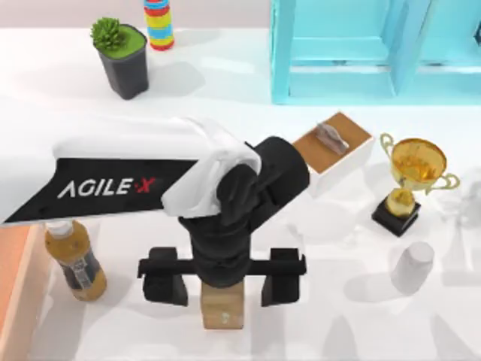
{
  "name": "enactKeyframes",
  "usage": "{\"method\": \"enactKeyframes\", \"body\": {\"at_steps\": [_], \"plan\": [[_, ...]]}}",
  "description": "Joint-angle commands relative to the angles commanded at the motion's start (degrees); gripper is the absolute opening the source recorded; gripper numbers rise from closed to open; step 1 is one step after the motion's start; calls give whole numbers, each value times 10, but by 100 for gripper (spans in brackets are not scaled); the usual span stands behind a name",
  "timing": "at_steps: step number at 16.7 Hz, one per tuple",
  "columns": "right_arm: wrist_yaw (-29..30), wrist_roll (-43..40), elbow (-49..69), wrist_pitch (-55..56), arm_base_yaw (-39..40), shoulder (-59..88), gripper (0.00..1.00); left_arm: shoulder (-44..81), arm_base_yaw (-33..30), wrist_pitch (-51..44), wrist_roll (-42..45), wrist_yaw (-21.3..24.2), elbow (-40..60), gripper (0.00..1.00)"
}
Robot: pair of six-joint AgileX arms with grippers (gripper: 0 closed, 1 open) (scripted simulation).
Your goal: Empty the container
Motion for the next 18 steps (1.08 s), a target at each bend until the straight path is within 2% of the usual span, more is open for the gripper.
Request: {"method": "enactKeyframes", "body": {"at_steps": [5,13,18], "plan": [[0,0,0,0,0,0,100,-2,1,-10,-2,1,8,100],[0,0,0,0,0,0,100,-51,-1,-168,-3,-1,116,100],[0,0,0,0,0,0,100,-52,0,-173,-2,0,119,100]]}}
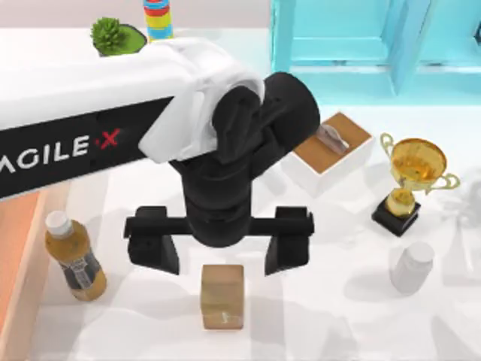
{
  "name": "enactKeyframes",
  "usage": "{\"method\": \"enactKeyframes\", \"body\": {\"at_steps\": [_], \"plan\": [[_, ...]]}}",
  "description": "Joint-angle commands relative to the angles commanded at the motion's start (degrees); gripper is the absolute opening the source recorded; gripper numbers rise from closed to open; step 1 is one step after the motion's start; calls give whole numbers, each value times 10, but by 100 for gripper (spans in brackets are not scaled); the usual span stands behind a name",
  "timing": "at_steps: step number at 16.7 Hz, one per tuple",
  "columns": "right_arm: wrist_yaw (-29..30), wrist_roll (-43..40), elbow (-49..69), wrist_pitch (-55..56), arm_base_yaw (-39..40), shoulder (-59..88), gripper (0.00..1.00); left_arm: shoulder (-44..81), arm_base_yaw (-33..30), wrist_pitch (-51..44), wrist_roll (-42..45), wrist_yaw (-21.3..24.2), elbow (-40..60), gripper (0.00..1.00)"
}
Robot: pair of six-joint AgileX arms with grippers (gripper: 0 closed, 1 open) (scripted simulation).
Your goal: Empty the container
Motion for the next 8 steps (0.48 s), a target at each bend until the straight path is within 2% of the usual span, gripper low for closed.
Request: {"method": "enactKeyframes", "body": {"at_steps": [4,8], "plan": [[0,0,0,0,0,0,100,10,37,-10,35,0,20,100],[0,0,0,0,0,0,100,33,164,-38,162,1,70,100]]}}
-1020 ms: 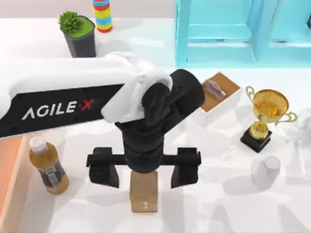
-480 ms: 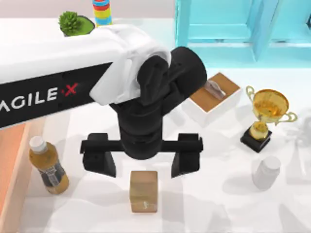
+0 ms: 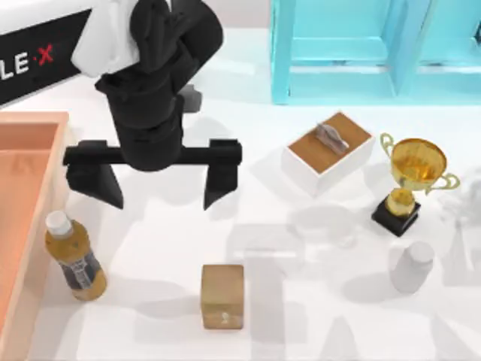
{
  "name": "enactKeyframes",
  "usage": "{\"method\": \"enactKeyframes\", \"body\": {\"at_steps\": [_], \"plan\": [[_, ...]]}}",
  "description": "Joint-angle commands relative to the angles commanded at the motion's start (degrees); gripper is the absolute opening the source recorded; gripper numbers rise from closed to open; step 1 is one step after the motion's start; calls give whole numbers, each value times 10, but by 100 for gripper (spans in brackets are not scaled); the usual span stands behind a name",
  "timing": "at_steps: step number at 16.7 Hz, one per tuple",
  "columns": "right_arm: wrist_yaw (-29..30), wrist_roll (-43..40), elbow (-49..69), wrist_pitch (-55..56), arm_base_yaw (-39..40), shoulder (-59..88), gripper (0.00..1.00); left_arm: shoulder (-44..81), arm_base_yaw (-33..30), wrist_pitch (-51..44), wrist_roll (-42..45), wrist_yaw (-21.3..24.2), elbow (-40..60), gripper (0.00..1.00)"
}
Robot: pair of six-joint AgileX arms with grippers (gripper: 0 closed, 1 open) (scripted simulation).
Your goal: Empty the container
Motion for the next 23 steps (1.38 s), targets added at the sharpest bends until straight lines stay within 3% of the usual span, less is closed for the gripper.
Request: {"method": "enactKeyframes", "body": {"at_steps": [6,10,13,18,23], "plan": [[0,0,0,0,0,0,100,27,282,-49,288,-1,74,100],[0,0,0,0,0,0,100,31,411,-71,419,-2,102,100],[0,0,0,0,0,0,100,31,446,-76,454,-2,110,100],[0,0,0,0,0,0,100,30,444,-73,454,-2,108,100],[0,0,0,0,0,0,100,43,446,1,454,-2,47,100]]}}
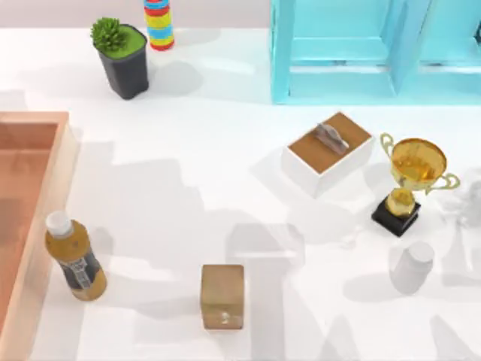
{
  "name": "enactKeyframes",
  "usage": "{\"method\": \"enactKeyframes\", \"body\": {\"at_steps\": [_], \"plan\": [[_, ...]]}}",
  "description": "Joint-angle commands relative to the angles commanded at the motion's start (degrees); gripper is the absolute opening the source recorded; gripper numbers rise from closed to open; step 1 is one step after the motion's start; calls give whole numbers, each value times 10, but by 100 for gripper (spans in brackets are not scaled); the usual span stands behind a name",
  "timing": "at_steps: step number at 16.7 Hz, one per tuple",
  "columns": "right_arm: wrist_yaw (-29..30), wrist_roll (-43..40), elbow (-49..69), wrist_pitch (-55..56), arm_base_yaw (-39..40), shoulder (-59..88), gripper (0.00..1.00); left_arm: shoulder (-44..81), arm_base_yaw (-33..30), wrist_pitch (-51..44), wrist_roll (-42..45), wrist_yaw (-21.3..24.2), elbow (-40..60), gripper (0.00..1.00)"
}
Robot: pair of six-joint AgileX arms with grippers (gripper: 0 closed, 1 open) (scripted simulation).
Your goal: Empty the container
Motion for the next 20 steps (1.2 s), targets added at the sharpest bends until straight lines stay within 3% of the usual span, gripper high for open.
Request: {"method": "enactKeyframes", "body": {"at_steps": [6,12,20], "plan": [[0,0,0,0,0,0,100,18,3,120,3,0,-103,100],[0,0,0,0,0,0,100,22,3,140,3,0,-118,100],[0,0,0,0,0,0,100,22,3,140,3,0,-118,40]]}}
